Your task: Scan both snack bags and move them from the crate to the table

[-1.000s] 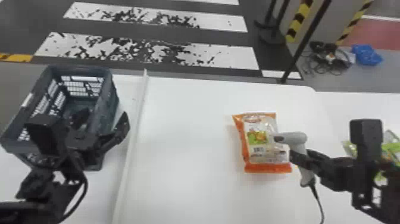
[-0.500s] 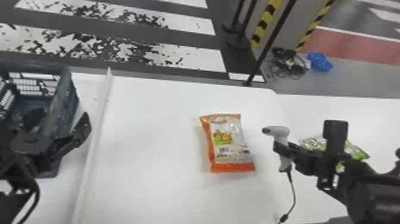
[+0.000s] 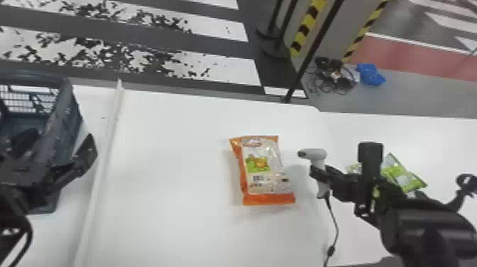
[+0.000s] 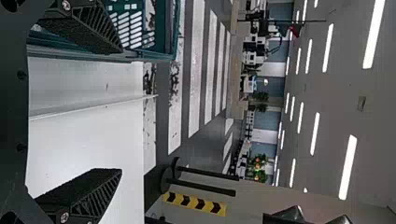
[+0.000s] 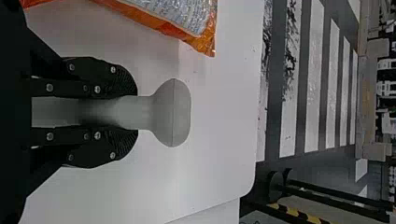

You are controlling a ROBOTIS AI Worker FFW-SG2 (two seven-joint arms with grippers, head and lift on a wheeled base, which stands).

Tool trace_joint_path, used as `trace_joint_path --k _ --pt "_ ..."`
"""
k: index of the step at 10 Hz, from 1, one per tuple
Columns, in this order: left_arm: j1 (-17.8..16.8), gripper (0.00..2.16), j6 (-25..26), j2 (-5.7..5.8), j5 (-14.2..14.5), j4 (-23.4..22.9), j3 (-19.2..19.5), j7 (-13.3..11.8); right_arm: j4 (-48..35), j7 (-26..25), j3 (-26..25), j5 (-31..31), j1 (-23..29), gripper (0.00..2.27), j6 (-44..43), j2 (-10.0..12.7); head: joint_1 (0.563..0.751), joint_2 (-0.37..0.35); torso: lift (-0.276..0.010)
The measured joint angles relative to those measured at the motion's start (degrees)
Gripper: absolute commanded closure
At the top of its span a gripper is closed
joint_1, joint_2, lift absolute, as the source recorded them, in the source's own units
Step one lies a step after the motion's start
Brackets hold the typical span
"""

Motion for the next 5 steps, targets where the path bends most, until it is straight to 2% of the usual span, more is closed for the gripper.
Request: trace_joint_path --k 3,4,5 --pt "0.0 0.09 0.0 0.01 0.0 -0.1 0.1 -0.1 5.1 -0.2 2.7 1.8 -2.3 2.20 -2.8 -0.2 0.695 -0.284 -0.088" --pt "0.0 0.09 0.0 0.01 0.0 0.0 0.1 -0.2 5.9 -0.4 3.3 2.2 -2.7 1.98 -3.3 -0.2 0.695 -0.282 -0.088" --pt "0.0 0.09 0.0 0.01 0.0 0.0 0.1 -0.2 6.2 -0.6 3.6 2.3 -2.7 1.14 -4.0 -0.1 0.695 -0.279 -0.088"
